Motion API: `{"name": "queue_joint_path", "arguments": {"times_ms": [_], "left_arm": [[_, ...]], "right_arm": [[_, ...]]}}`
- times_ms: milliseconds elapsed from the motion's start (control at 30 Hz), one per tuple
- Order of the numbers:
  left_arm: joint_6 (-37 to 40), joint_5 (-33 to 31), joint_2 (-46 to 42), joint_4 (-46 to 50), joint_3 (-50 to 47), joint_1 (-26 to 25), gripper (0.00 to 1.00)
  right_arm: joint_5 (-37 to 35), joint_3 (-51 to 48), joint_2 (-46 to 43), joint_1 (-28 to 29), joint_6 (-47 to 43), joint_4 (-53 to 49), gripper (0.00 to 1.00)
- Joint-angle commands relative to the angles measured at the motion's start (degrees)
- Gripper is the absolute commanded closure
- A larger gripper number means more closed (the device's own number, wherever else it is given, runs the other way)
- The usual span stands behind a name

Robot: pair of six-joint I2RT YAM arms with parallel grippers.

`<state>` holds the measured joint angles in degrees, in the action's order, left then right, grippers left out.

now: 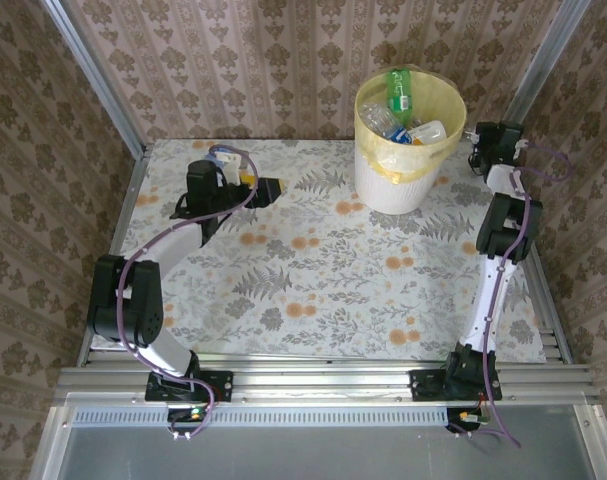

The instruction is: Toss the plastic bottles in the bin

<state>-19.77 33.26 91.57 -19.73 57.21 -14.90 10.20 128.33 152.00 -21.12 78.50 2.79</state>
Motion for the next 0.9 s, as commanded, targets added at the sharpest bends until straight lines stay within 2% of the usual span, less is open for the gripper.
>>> {"name": "queue_joint_path", "arguments": {"times_ms": [0, 267, 633, 733, 867], "left_arm": [[-0.5, 1.4, -0.3, -0.4, 2.0, 0.6, 0.00], [-0.2, 1.1, -0.7, 0.9, 2.9, 1.0, 0.00], [0.6, 0.5, 0.9, 3.3, 5.1, 1.4, 0.00], [1.2, 0.1, 0.9, 4.9, 5.6, 1.8, 0.00], [1.7, 0.2, 0.8, 5.9, 6.0, 1.9, 0.01]], "right_arm": [[-2.3, 6.4, 4.4, 0.4, 1.3, -6.4, 0.24], [-4.8, 9.8, 7.4, 0.6, 2.1, -8.2, 0.25], [-7.3, 22.6, 15.4, 0.5, 3.5, -13.0, 0.26], [-8.2, 25.3, 17.2, 0.5, 4.0, -12.9, 0.30], [-8.5, 29.1, 20.3, 0.6, 4.7, -11.9, 0.43]]}}
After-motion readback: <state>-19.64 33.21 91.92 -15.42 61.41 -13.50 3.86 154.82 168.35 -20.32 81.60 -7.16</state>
